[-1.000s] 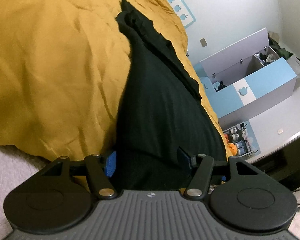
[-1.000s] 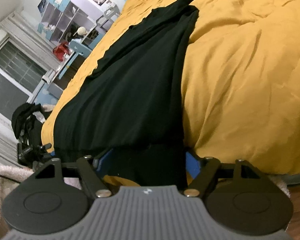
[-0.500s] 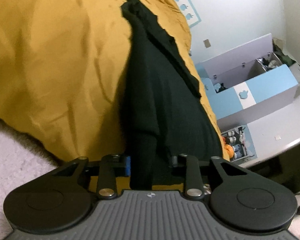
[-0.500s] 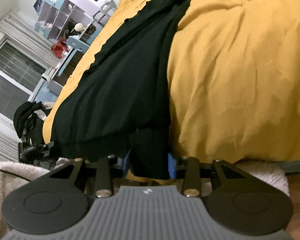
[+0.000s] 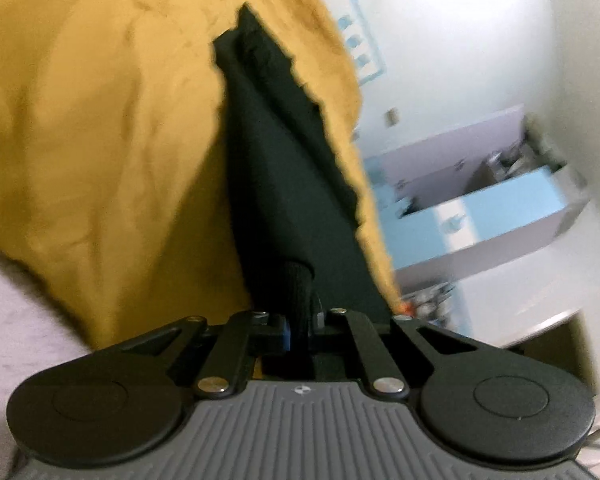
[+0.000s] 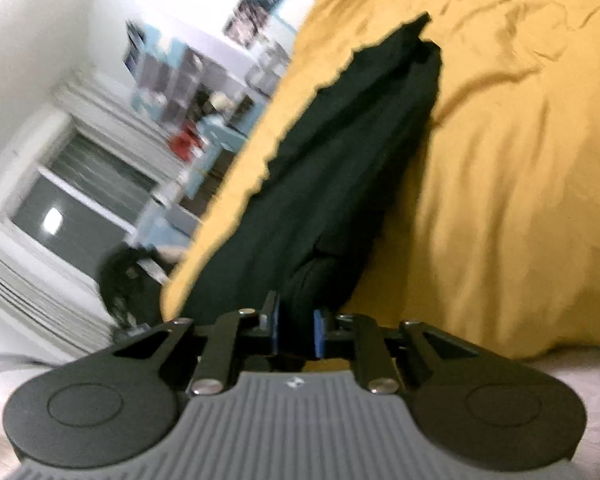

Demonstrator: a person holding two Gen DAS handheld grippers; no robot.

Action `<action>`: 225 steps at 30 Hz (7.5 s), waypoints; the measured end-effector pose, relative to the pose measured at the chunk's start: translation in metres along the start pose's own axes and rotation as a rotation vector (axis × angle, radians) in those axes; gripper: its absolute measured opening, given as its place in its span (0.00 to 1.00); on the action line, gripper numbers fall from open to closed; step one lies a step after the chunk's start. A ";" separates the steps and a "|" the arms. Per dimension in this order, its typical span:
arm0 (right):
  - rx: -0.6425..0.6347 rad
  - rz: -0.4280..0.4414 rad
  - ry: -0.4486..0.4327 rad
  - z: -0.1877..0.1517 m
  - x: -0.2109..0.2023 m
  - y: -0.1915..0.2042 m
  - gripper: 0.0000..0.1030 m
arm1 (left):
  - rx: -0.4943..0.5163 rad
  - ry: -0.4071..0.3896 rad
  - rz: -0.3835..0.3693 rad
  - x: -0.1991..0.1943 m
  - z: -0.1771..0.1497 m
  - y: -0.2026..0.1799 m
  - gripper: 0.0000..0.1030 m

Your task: Fold small clothes

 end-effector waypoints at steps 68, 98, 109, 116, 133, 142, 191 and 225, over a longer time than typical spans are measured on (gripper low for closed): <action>0.481 -0.384 -0.400 0.182 0.162 -0.123 0.67 | -0.336 -0.241 0.358 0.155 0.186 0.025 0.65; 0.212 -0.386 -0.424 0.207 0.134 0.000 0.00 | -0.116 -0.305 0.181 0.086 0.163 -0.084 0.07; 0.313 -0.550 -0.373 0.095 0.044 -0.046 0.34 | -0.269 -0.171 0.352 0.018 0.083 0.002 0.23; -0.176 -0.774 -0.387 0.161 0.039 0.019 0.56 | 0.166 -0.285 0.488 0.016 0.149 -0.075 0.31; -0.504 -0.842 -0.080 0.290 0.240 -0.091 0.55 | 0.426 -0.140 0.665 0.191 0.232 -0.066 0.45; -0.481 -0.822 -0.067 0.283 0.249 -0.104 0.55 | 0.534 -0.107 0.697 0.219 0.233 -0.062 0.35; -0.512 -0.864 0.006 0.066 0.202 0.000 0.38 | 0.366 -0.101 0.565 0.114 0.069 -0.069 0.20; -0.254 -0.685 -0.289 0.095 0.202 -0.011 0.38 | 0.331 -0.134 0.429 0.164 0.069 -0.094 0.41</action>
Point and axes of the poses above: each gripper's, at about its wrist camera, not at the fingertips, and x roughly the way its jaws point, y to its left, z to its top, the point moved 4 cm from there along x, roughly the way its jaws point, and after that the axes turned 8 degrees about z, right-handed, at the moved point
